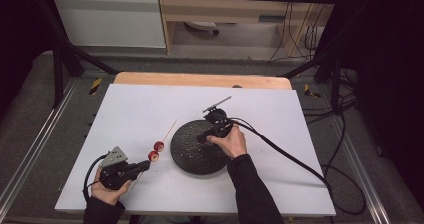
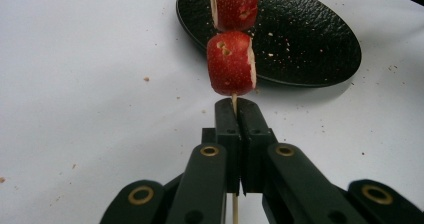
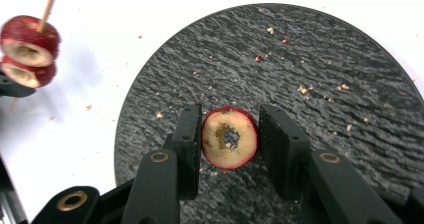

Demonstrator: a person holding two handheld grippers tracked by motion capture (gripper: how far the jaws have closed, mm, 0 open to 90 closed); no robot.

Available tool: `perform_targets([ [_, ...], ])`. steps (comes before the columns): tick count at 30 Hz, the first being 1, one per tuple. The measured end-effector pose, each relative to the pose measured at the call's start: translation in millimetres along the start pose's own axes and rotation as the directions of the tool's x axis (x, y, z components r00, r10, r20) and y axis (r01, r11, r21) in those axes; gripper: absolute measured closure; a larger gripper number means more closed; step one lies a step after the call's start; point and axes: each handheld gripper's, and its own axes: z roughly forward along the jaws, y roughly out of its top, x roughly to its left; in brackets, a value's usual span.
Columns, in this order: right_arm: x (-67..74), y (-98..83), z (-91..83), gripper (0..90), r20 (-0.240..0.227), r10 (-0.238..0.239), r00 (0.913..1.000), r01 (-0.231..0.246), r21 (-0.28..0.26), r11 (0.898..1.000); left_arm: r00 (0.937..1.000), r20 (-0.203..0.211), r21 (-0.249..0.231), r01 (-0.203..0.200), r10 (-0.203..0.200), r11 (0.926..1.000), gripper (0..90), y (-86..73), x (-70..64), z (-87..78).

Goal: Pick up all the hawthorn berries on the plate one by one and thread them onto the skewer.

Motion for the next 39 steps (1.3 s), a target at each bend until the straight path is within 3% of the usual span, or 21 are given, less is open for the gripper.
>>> perform_targets([
  [6,1.0,-13.7,-10.2,63.2,-0.040,0.005,0.9992,-0.008,-0.073,0.997,1.0000,0.005,0.000,-0.007,0.007,1.0000,88.5,0.9,-3.5,2.2],
  [11,-0.1,-26.7,-17.2,63.2,-0.082,0.016,0.9965,-0.029,-0.154,0.988,0.9999,0.006,-0.001,-0.016,0.016,0.9999,88.5,2.2,-7.8,4.4],
  [14,-2.1,-35.2,-21.4,63.2,-0.117,0.029,0.9927,-0.053,-0.211,0.976,0.9998,0.007,0.000,-0.021,0.021,0.9998,88.5,3.0,-10.4,6.4],
  [19,-8.0,-50.7,-24.0,63.3,-0.147,0.077,0.9862,-0.118,-0.302,0.946,0.9997,0.011,0.001,-0.024,0.024,0.9997,88.5,4.3,-15.7,10.8],
  [23,-14.2,-61.1,-25.6,63.2,-0.174,0.106,0.9790,-0.164,-0.358,0.919,0.9995,0.013,0.000,-0.029,0.029,0.9996,88.5,5.6,-20.2,14.1],
  [28,-18.5,-71.4,-28.4,63.2,-0.192,0.124,0.9736,-0.198,-0.438,0.877,0.9991,0.011,-0.004,-0.041,0.041,0.9991,88.5,9.7,-26.4,18.5],
  [33,-21.0,-83.3,-27.3,63.2,-0.224,0.143,0.9641,-0.242,-0.517,0.821,0.9989,0.005,-0.009,-0.046,0.046,0.9989,88.5,12.9,-32.5,22.5],
  [37,-23.8,-92.0,-26.5,63.3,-0.253,0.166,0.9531,-0.285,-0.569,0.771,0.9991,0.006,-0.013,-0.042,0.042,0.9990,88.5,15.7,-37.0,26.4],
  [39,-25.3,-95.5,-25.7,63.3,-0.253,0.176,0.9514,-0.296,-0.588,0.753,0.9989,0.007,-0.016,-0.045,0.045,0.9988,88.5,16.9,-39.6,28.4],
])
